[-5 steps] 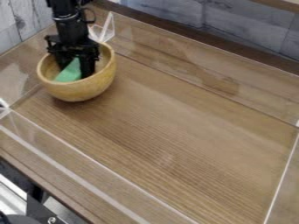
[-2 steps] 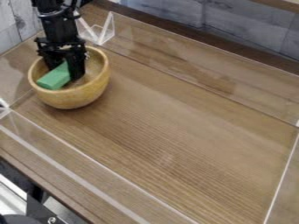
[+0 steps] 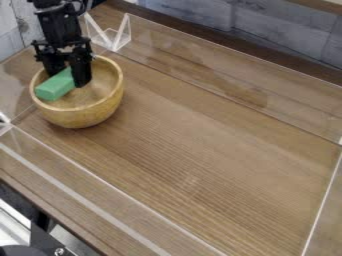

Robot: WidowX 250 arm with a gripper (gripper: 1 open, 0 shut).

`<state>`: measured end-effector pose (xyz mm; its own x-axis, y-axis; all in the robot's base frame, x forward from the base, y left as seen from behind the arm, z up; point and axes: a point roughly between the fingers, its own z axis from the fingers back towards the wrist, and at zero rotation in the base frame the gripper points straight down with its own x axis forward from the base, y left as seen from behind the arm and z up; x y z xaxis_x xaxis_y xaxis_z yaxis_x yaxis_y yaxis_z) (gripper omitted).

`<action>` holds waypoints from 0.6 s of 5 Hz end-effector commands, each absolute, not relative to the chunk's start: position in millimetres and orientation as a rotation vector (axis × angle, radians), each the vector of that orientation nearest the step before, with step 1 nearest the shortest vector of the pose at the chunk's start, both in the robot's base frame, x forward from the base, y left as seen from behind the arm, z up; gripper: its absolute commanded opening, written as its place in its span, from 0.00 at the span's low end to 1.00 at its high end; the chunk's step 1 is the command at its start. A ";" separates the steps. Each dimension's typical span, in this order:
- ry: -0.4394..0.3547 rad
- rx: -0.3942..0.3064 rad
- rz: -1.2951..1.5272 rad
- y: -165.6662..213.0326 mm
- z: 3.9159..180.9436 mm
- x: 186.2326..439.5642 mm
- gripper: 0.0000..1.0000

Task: Move green object from inside the wooden bowl to the table next to it

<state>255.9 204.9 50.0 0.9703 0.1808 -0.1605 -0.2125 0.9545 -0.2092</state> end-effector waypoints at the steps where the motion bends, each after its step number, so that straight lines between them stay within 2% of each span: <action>1: 0.040 -0.173 0.161 218.2 91.9 260.3 0.00; 3: 0.021 -0.194 0.185 219.7 102.4 268.5 0.00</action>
